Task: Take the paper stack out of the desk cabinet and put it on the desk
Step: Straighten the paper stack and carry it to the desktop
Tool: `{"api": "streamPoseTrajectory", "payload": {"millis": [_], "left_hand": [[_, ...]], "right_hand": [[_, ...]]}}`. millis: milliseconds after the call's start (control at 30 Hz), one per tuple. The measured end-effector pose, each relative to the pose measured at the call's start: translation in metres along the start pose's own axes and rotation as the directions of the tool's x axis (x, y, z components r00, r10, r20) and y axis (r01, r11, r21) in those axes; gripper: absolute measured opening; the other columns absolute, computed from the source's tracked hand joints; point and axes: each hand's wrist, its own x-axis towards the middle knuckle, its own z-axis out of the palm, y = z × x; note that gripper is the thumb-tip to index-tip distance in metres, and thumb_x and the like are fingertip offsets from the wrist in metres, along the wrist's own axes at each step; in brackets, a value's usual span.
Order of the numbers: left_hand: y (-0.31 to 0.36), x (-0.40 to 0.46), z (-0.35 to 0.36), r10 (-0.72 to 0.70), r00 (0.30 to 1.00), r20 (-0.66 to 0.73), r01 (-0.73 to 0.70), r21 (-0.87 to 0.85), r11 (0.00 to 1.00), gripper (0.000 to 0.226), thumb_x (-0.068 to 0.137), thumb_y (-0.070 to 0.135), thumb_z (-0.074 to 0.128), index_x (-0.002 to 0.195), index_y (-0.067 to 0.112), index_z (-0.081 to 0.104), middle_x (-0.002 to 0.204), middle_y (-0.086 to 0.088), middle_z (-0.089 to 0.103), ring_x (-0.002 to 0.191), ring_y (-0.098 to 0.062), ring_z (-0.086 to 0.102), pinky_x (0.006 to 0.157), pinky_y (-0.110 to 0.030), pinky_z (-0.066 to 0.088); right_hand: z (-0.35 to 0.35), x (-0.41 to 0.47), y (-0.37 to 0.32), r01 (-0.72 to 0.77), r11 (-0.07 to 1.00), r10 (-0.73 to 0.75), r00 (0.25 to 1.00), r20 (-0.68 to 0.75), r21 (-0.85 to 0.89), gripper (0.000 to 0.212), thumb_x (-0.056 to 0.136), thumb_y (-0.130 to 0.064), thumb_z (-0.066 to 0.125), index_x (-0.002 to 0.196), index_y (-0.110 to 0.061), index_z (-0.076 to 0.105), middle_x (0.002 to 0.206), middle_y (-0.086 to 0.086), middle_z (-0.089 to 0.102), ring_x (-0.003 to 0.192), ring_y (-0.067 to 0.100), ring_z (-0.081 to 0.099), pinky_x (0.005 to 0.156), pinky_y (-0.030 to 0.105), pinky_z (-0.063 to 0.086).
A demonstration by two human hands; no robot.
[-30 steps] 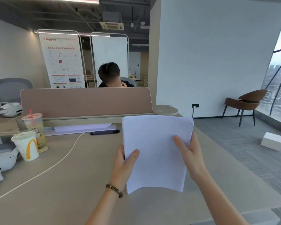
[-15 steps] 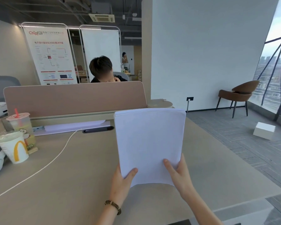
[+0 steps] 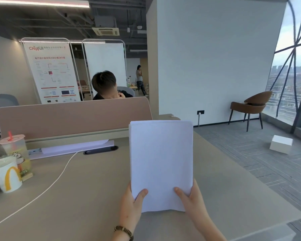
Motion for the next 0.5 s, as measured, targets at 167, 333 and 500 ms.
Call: {"api": "streamPoseTrajectory", "payload": {"millis": [167, 333, 500], "left_hand": [[0.020, 0.011, 0.019, 0.020, 0.999, 0.034, -0.021, 0.021, 1.000, 0.033, 0.087, 0.019, 0.071, 0.113, 0.035, 0.058, 0.105, 0.024, 0.068, 0.099, 0.006, 0.063, 0.078, -0.008, 0.043], [0.035, 0.023, 0.045, 0.030, 0.999, 0.030, -0.030, 0.008, 1.000, 0.031, 0.084, 0.020, 0.074, 0.114, 0.026, 0.064, 0.103, 0.017, 0.073, 0.096, 0.000, 0.067, 0.078, -0.017, 0.049], [0.047, 0.028, 0.076, 0.048, 0.995, 0.083, -0.048, 0.001, 0.999, 0.027, 0.084, 0.022, 0.074, 0.108, 0.030, 0.064, 0.100, 0.019, 0.072, 0.092, 0.004, 0.067, 0.074, -0.014, 0.050]], "right_hand": [[-0.021, 0.016, -0.014, -0.004, 1.000, 0.004, 0.998, -0.066, 0.002, 0.041, 0.085, -0.007, 0.073, 0.118, -0.026, 0.058, 0.114, -0.004, 0.073, 0.103, 0.015, 0.071, 0.091, 0.046, 0.058], [-0.048, 0.030, -0.031, 0.005, 1.000, -0.008, 0.995, -0.101, -0.026, 0.033, 0.084, -0.011, 0.074, 0.107, -0.029, 0.059, 0.108, -0.007, 0.073, 0.094, 0.009, 0.072, 0.084, 0.039, 0.059], [-0.078, 0.047, -0.038, -0.023, 0.996, 0.009, 0.989, -0.148, -0.089, 0.024, 0.083, -0.012, 0.076, 0.098, -0.021, 0.059, 0.101, 0.000, 0.073, 0.088, 0.016, 0.071, 0.075, 0.037, 0.057]]}}
